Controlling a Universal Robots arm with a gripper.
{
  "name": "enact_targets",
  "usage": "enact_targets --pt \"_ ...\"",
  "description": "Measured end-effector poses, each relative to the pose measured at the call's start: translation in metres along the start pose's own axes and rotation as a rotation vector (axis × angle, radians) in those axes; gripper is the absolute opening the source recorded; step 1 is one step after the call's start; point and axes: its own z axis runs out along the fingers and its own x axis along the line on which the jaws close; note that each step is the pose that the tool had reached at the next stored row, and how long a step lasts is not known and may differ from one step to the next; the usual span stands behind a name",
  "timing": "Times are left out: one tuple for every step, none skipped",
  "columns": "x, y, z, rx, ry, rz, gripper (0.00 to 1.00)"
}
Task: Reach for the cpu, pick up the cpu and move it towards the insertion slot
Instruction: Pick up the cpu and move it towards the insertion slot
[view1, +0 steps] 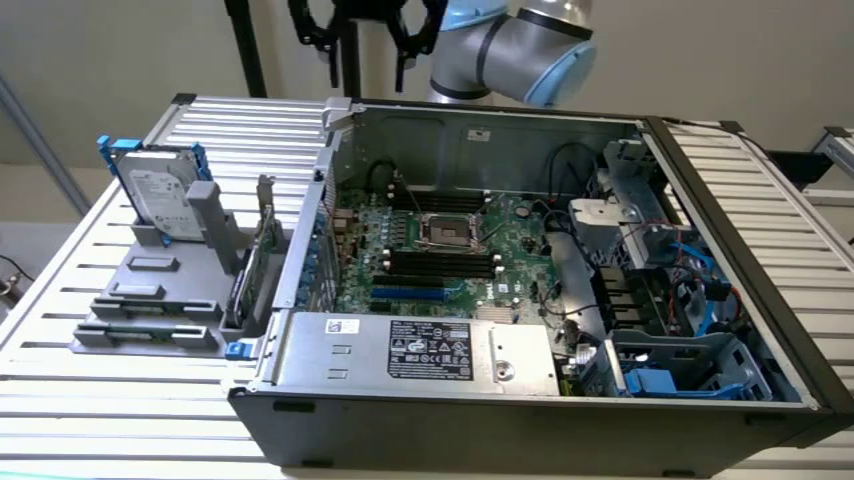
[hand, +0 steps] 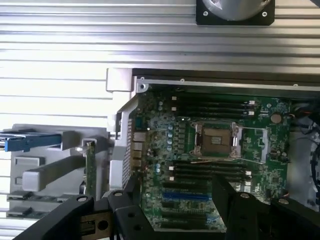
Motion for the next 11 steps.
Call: enact_targets --pt "0.015 -0.0031 0.0058 0.0018 -0.0022 0.000 0.69" --pt "0.030 -0.0061 0.0116 0.0038 -0.0044 0.000 0.69" --pt "0.045 -0.0091 0.0173 0.0058 -0.0066 0.001 0.69" --pt "0.061 -0.0122 0.0231 0.0076 -0.0089 0.001 0.69" --pt "0.076 -0.0152 0.0288 0.0096 -0.0110 0.001 0.69" --pt "0.092 -0.0186 0.0351 0.0117 -0.0134 0.001 0.69" --pt "0.107 -0.0216 0.0409 0.0136 -0.0157 0.001 0.69" --pt "0.123 -0.0246 0.0466 0.0156 -0.0177 0.001 0.69" --pt "0.138 -0.0277 0.0523 0.0175 -0.0200 0.001 0.69" --pt "0.153 -0.0307 0.0580 0.0195 -0.0220 0.002 0.69" --pt "0.169 -0.0339 0.0640 0.0213 -0.0244 0.002 0.69"
